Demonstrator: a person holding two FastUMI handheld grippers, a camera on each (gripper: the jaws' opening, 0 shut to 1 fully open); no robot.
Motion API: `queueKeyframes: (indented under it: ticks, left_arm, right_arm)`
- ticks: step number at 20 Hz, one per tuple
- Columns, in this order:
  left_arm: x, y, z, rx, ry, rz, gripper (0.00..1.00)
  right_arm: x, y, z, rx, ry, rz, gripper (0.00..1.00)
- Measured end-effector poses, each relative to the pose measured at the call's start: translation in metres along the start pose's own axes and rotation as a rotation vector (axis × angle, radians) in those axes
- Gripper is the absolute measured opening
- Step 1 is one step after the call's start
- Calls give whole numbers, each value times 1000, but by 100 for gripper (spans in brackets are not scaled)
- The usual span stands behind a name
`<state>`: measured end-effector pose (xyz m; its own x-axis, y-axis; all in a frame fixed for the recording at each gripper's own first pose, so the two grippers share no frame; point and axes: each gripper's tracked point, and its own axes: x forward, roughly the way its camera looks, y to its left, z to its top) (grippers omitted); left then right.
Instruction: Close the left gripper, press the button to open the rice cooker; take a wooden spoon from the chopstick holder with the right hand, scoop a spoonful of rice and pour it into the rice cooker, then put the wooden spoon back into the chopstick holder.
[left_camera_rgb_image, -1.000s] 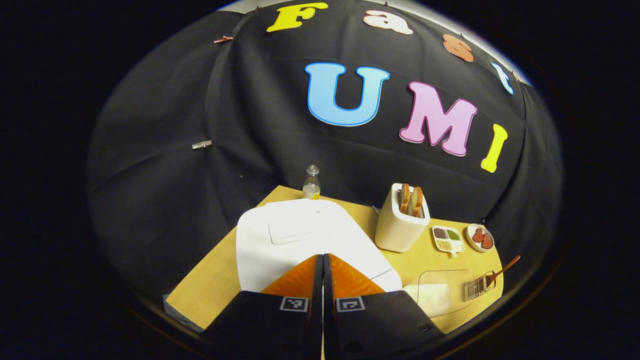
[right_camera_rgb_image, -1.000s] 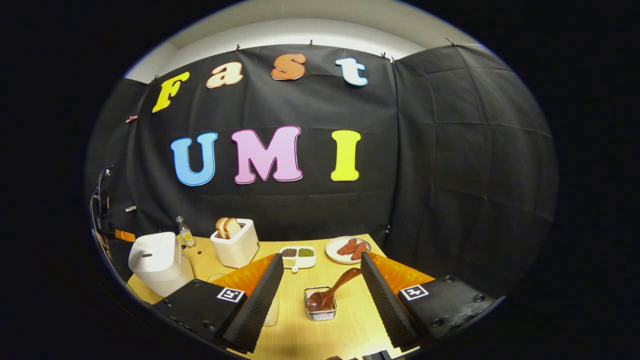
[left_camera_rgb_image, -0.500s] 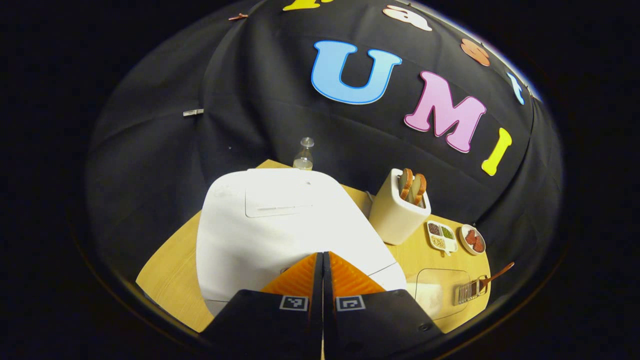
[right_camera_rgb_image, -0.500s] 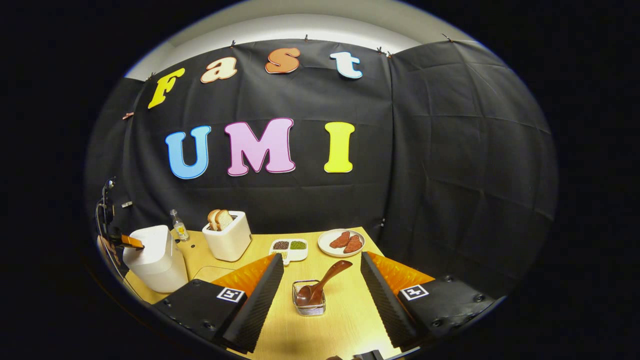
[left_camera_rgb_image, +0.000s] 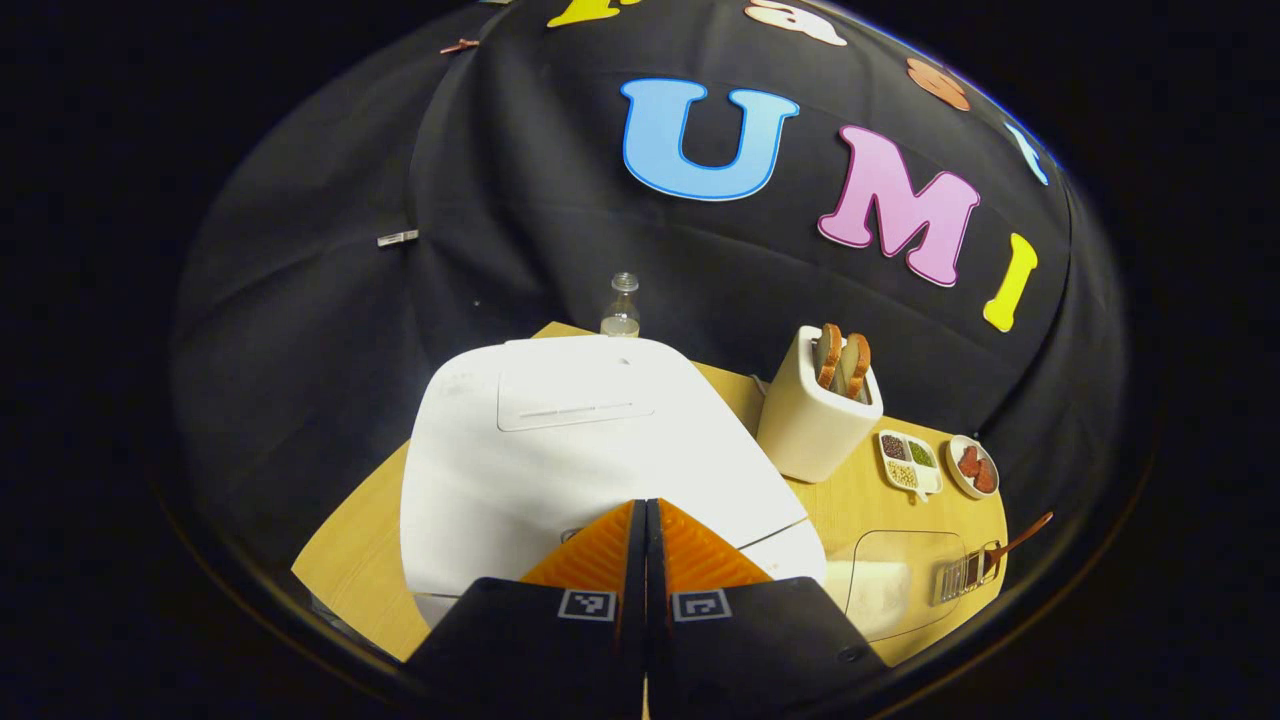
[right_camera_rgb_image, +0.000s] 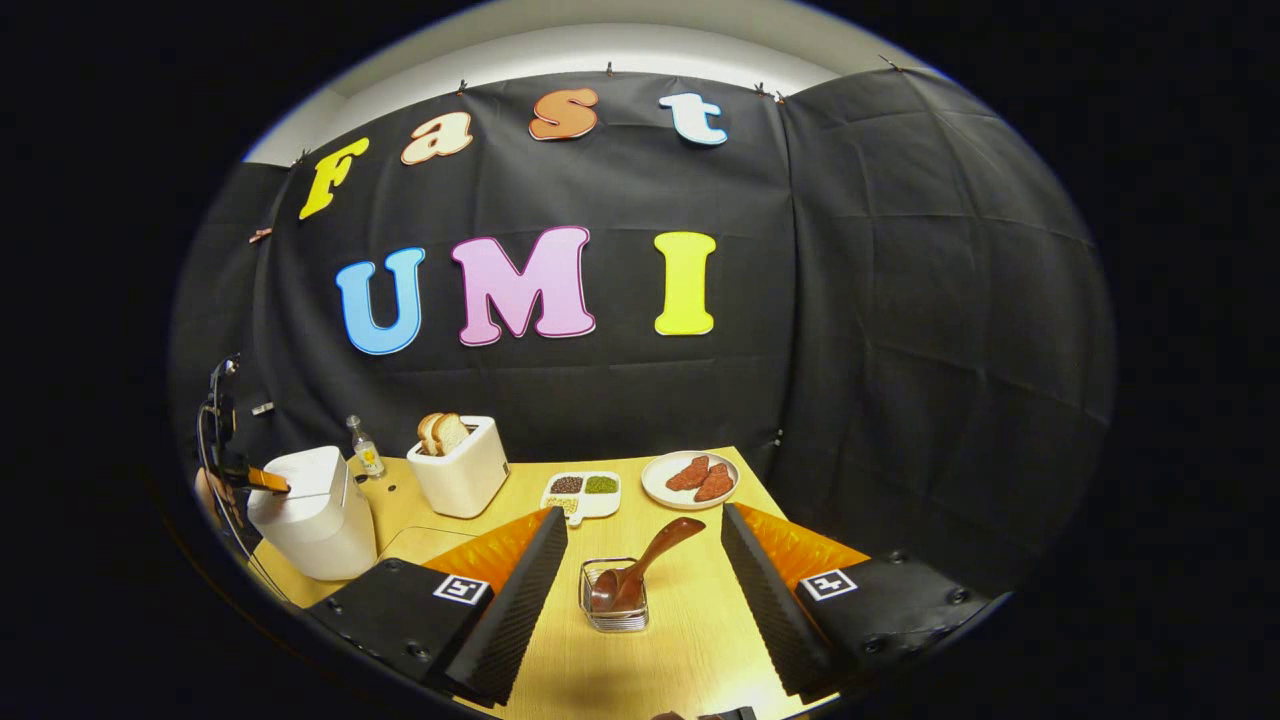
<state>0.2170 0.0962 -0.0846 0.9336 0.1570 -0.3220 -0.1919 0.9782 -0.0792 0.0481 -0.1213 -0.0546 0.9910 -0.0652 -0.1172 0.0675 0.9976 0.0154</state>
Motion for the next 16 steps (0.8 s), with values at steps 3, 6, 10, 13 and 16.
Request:
queueKeyframes:
  ticks: [3, 6, 10, 13, 16]
  left_arm:
    - [-32, -3, 48, 21, -152, 47, 7]
    - [-78, -13, 87, 0, -265, 62, 6]
    - [-126, -28, 82, -11, -334, 81, 6]
    - [-156, -43, 63, -21, -339, 75, 8]
    - [-171, -51, 43, -15, -339, 77, 15]
  right_arm:
    - [13, -2, 1, 19, 0, 22, 97]
    - [26, -3, -1, 31, -3, 38, 97]
    - [43, -5, -13, 46, 15, 57, 97]
    - [53, -6, -27, 70, 48, 65, 97]
    - [61, -8, -40, 80, 71, 68, 97]
